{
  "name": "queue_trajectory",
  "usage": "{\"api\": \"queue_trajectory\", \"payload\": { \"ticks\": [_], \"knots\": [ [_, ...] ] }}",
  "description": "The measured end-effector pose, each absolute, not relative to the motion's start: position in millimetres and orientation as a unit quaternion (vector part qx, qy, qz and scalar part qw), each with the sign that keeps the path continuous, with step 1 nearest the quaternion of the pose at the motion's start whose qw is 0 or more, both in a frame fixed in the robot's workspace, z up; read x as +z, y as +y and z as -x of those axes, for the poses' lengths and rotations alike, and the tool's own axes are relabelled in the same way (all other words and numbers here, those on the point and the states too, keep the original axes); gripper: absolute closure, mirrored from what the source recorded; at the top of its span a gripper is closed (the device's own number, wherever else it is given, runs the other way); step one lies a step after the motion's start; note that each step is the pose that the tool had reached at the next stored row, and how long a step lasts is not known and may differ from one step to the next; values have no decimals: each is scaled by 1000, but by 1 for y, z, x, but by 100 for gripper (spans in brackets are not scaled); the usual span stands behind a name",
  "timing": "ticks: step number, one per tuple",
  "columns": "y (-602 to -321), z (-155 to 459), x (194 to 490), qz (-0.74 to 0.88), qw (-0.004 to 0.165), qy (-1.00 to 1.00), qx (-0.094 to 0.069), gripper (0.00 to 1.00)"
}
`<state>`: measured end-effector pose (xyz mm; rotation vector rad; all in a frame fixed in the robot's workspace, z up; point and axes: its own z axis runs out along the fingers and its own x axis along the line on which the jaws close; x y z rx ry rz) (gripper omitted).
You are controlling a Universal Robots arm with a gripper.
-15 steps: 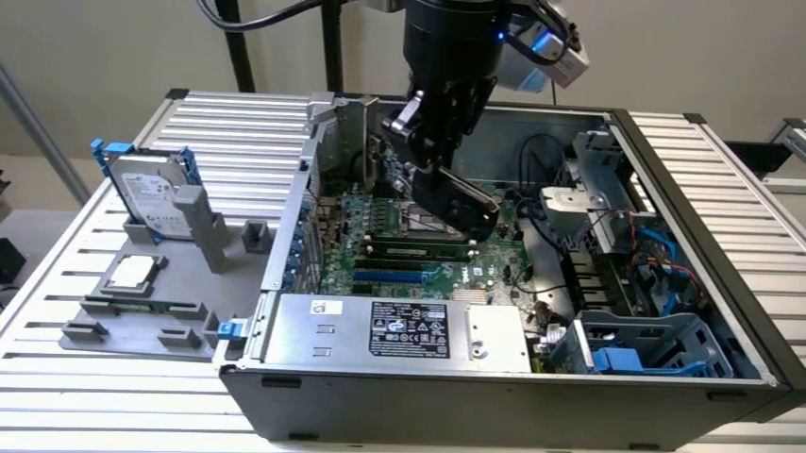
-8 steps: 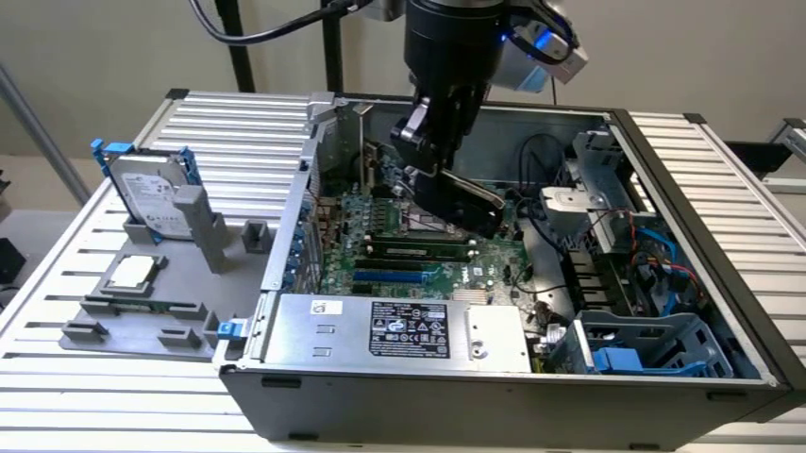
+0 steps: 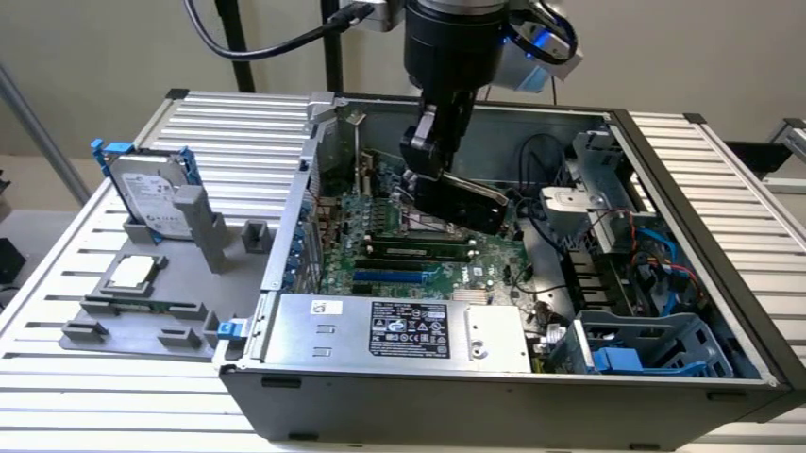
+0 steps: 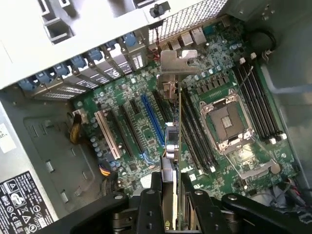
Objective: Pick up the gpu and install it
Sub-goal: 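Insert the gpu into the slot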
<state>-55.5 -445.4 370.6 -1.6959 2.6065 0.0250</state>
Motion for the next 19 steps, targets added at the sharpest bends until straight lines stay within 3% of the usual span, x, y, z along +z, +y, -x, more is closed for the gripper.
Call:
{"api": "queue_trajectory", "payload": {
  "ticks": [19],
  "knots": [
    [-445, 56, 347, 679, 17, 734, 13, 100]
  ]
}}
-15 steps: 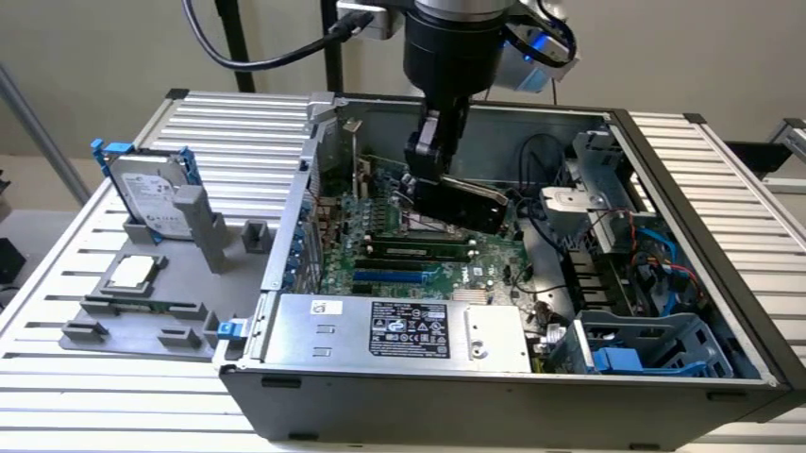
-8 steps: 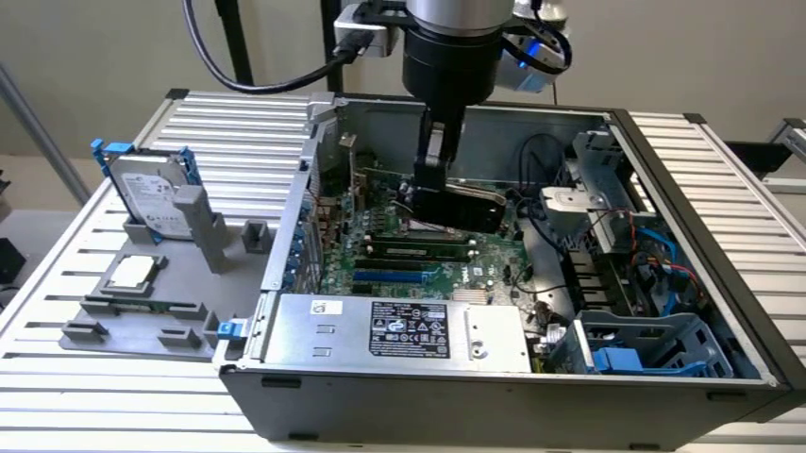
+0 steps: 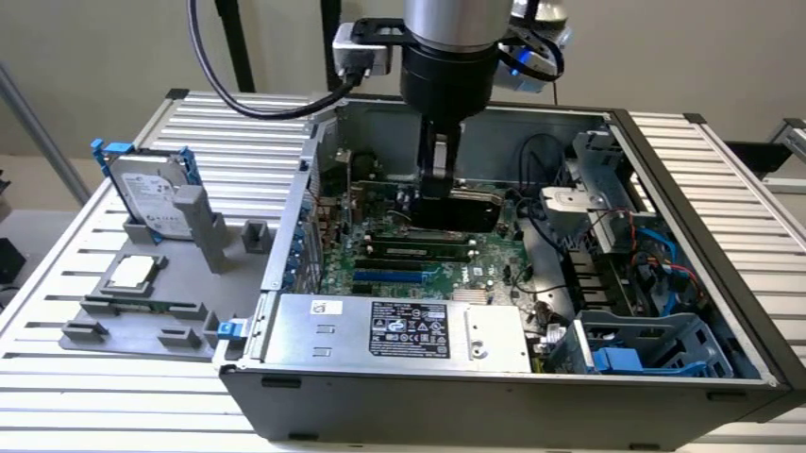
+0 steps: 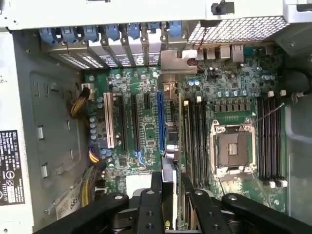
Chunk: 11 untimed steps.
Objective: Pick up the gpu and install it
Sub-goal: 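Insert the gpu into the slot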
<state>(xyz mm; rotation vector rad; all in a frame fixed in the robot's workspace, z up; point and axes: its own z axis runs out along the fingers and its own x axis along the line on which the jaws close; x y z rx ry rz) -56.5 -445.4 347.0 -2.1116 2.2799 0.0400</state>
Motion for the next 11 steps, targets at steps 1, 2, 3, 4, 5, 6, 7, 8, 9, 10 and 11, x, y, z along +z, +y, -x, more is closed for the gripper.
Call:
{"api": "queue_trajectory", "payload": {
  "ticks": [1, 2, 3, 4, 5, 6, 7, 8, 9, 10, 11],
  "knots": [
    [-445, 57, 345, 684, 18, 730, 14, 100],
    [-446, 58, 344, 687, 18, 727, 15, 100],
    [-446, 59, 342, 689, 19, 724, 16, 100],
    [-447, 60, 340, 690, 20, 723, 16, 100],
    [-448, 61, 338, 691, 20, 722, 17, 100],
    [-449, 63, 337, 691, 20, 722, 17, 100],
    [-451, 64, 335, 691, 21, 722, 17, 100],
    [-452, 65, 333, 691, 21, 722, 17, 100],
    [-453, 67, 331, 692, 21, 722, 17, 100],
    [-454, 69, 329, 692, 20, 722, 17, 100],
    [-455, 71, 327, 692, 20, 722, 17, 100]
  ]
}}
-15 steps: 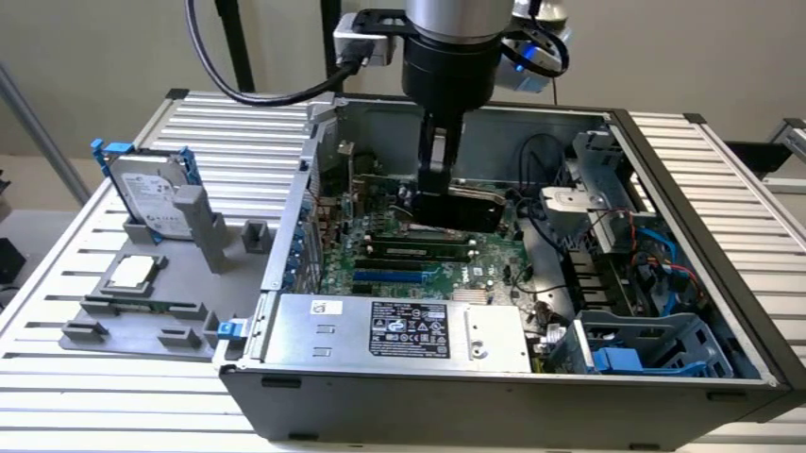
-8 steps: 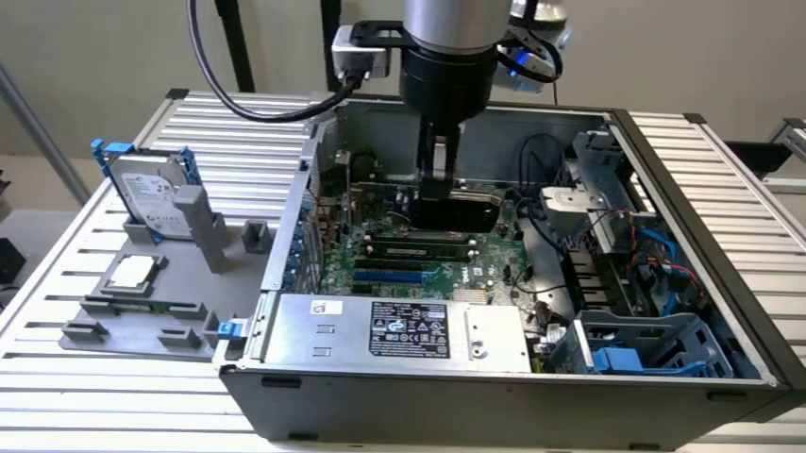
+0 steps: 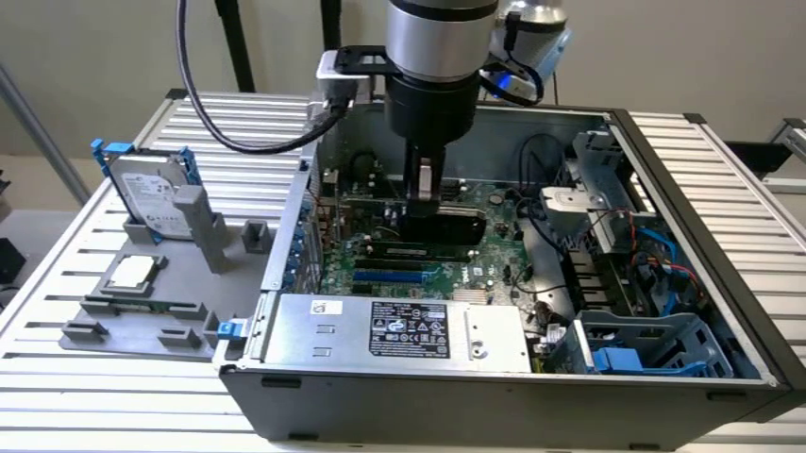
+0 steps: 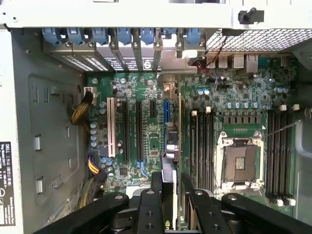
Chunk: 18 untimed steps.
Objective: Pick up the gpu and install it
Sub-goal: 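Insert the gpu into the slot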
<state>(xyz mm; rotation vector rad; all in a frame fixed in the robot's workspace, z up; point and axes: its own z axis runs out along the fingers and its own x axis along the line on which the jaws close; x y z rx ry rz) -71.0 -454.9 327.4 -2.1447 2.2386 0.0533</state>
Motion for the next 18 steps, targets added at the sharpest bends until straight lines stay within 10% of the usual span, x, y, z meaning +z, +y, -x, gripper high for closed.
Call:
{"api": "queue_trajectory", "payload": {
  "ticks": [18],
  "knots": [
    [-456, 88, 295, 691, 21, 722, 17, 100]
  ]
}}
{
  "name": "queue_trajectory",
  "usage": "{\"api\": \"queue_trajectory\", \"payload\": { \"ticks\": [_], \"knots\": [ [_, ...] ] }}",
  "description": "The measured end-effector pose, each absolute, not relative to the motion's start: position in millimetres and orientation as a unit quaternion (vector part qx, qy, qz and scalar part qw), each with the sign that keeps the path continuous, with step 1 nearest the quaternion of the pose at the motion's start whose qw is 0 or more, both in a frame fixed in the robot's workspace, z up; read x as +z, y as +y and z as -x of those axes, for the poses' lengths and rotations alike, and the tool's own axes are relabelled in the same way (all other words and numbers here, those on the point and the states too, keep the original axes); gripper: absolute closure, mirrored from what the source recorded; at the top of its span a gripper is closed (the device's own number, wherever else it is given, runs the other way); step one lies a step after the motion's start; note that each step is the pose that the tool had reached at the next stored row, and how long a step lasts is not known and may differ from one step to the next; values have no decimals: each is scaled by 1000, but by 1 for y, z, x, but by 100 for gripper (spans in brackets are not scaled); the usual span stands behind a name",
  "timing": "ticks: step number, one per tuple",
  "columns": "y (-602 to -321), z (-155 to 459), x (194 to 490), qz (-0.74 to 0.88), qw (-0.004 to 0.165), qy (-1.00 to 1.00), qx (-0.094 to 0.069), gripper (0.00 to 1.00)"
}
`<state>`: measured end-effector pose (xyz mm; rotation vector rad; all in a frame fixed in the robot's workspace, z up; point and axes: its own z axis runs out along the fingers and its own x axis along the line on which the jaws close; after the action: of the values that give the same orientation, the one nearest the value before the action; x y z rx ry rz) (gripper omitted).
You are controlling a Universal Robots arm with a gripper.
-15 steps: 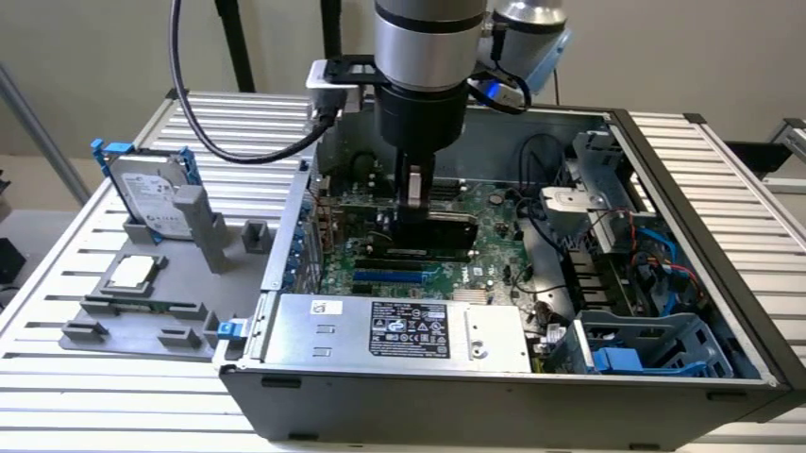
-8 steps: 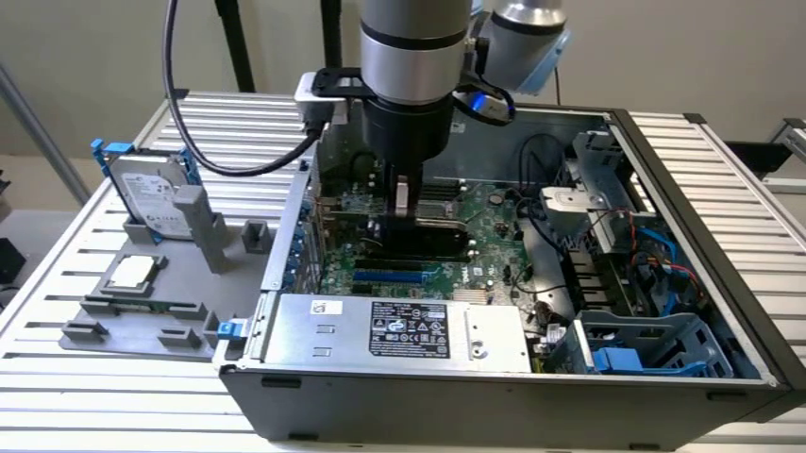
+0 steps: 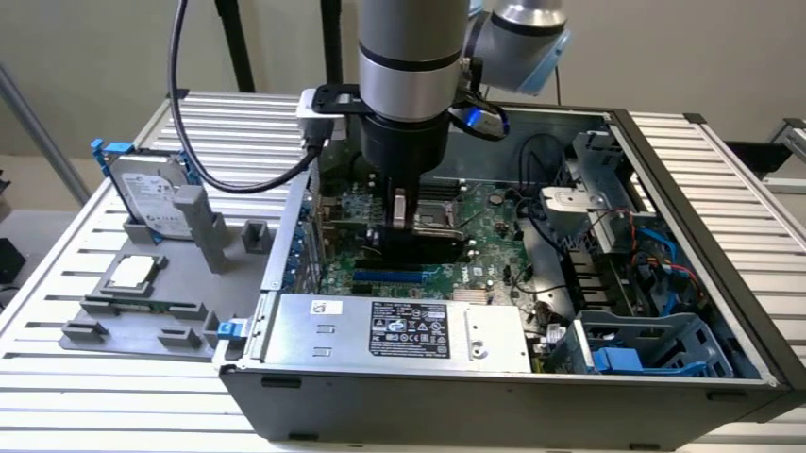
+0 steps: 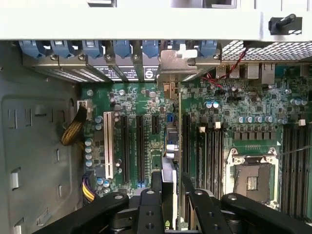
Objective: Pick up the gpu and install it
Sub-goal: 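Insert the gpu into the slot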
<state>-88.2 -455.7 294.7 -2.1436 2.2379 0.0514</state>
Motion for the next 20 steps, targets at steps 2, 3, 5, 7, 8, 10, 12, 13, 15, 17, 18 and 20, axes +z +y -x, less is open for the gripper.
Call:
{"api": "queue_trajectory", "payload": {
  "ticks": [2, 3, 5, 7, 8, 10, 12, 13, 15, 17, 18, 20],
  "knots": [
    [-456, 89, 291, 691, 21, 722, 17, 100],
    [-456, 89, 289, 691, 21, 722, 17, 100],
    [-456, 90, 286, 691, 21, 722, 17, 100],
    [-456, 90, 284, 691, 21, 722, 17, 100],
    [-456, 90, 284, 691, 21, 722, 17, 100],
    [-456, 91, 284, 691, 21, 722, 17, 100],
    [-456, 91, 284, 691, 21, 722, 17, 100],
    [-456, 91, 283, 691, 21, 722, 17, 100],
    [-456, 91, 283, 691, 20, 722, 17, 100],
    [-456, 92, 282, 691, 20, 722, 17, 100],
    [-456, 93, 282, 691, 20, 722, 17, 100],
    [-455, 94, 281, 691, 20, 722, 17, 100]
  ]
}}
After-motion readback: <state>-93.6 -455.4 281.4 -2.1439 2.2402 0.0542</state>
